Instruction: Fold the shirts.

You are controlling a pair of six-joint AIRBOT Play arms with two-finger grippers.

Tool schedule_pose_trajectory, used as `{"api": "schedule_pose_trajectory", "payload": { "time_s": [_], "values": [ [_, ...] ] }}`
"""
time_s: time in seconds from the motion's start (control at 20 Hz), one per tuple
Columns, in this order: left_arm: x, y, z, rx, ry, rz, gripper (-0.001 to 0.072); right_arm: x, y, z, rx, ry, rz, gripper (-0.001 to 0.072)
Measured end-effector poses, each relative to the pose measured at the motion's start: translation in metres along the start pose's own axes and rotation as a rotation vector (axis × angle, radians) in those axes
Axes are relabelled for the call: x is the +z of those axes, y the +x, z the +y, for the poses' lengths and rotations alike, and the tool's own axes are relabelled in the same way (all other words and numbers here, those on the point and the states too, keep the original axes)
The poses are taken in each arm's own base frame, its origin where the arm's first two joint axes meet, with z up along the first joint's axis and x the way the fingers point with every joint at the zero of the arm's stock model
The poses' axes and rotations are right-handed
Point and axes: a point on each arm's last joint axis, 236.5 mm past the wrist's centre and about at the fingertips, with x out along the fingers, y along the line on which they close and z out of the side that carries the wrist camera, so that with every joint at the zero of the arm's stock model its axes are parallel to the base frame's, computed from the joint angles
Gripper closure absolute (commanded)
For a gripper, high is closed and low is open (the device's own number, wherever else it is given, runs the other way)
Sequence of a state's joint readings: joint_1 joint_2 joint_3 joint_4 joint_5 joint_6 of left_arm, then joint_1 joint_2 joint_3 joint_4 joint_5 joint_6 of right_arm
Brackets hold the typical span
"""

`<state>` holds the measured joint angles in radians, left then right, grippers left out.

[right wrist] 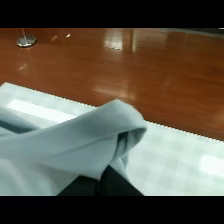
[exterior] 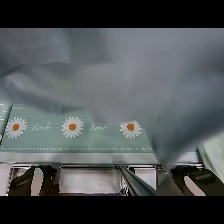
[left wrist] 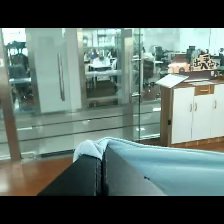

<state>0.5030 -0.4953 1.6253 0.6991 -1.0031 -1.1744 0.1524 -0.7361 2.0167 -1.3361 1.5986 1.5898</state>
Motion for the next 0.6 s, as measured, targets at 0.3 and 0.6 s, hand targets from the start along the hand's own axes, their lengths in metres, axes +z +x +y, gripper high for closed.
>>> {"api": "schedule_pose_trajectory", "payload": {
  "time_s": [0.3,0.6],
  "values": [
    [-0.063,0.006,0.011,0.002,-0.091,0.169,0.0688,-0.042,0.057,-0.015,-0.005,0.049,0.166,0.0686],
    [-0.207,0.042,0.066,0.039,-0.327,0.432,0.0688,-0.103,0.199,-0.041,0.020,0.138,0.405,0.0686]
  ]
}}
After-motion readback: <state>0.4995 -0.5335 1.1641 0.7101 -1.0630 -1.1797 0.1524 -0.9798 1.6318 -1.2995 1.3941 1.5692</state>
